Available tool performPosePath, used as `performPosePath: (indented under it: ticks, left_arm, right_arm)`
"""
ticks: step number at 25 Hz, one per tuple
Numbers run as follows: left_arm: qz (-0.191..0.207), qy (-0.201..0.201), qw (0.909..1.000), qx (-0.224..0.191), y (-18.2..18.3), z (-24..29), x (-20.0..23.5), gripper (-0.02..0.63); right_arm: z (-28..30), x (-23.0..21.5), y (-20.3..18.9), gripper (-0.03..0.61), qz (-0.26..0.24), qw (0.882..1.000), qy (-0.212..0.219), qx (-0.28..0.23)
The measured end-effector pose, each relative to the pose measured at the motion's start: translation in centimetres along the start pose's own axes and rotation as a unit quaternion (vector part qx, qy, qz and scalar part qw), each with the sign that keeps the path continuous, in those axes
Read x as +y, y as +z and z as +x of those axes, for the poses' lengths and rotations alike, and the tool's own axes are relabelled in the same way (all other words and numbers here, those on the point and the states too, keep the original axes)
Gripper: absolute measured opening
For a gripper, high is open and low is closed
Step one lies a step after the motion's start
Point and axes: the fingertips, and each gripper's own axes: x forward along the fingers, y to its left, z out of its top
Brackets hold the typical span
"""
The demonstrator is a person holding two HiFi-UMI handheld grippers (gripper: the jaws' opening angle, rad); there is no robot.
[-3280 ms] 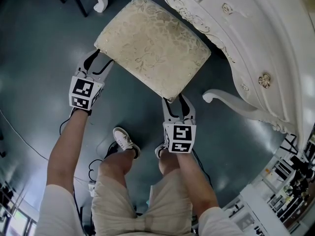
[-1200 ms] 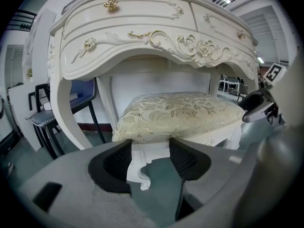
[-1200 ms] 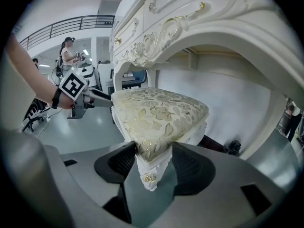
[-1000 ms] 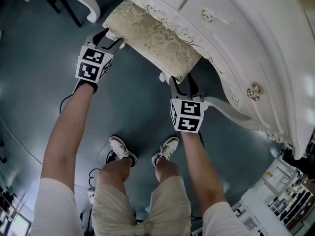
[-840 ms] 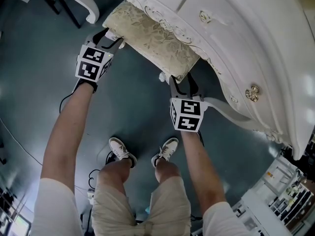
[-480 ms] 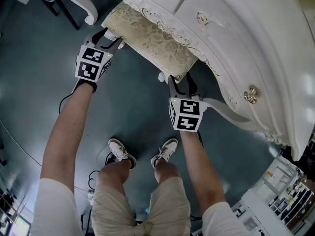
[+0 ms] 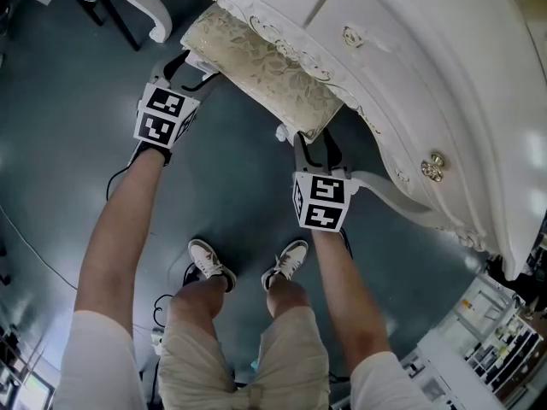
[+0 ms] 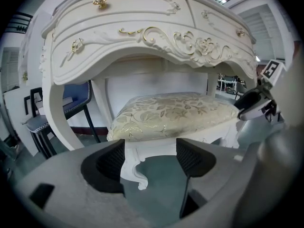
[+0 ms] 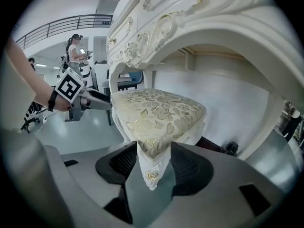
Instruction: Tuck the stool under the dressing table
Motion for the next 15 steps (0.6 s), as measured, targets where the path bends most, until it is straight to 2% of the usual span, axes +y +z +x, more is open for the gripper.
performPosePath:
  ticks: [10, 13, 15]
  left_arm:
    - [-0.062, 0.031, 0.9975, -0.005, 0.7, -7.2, -0.6, 0.343]
    - [-0.072, 0.038, 0.9966, -0.015, 2.3, -9.6, -1.1, 0.289]
    - [-0.096, 0.03, 0.9944, -0.032, 3.8, -10.9, -1.5, 0.229]
  right_arm:
    - [-4.9, 1.5, 0.8, 0.206, 0.004, 1.0, 0.017, 0.018]
    - [-6.8, 2.2, 2.1, 0.186, -0.004, 1.0, 0.024, 0.018]
    - [-7.9, 2.5, 3.4, 0.165, -0.016, 0.999, 0.027, 0.014]
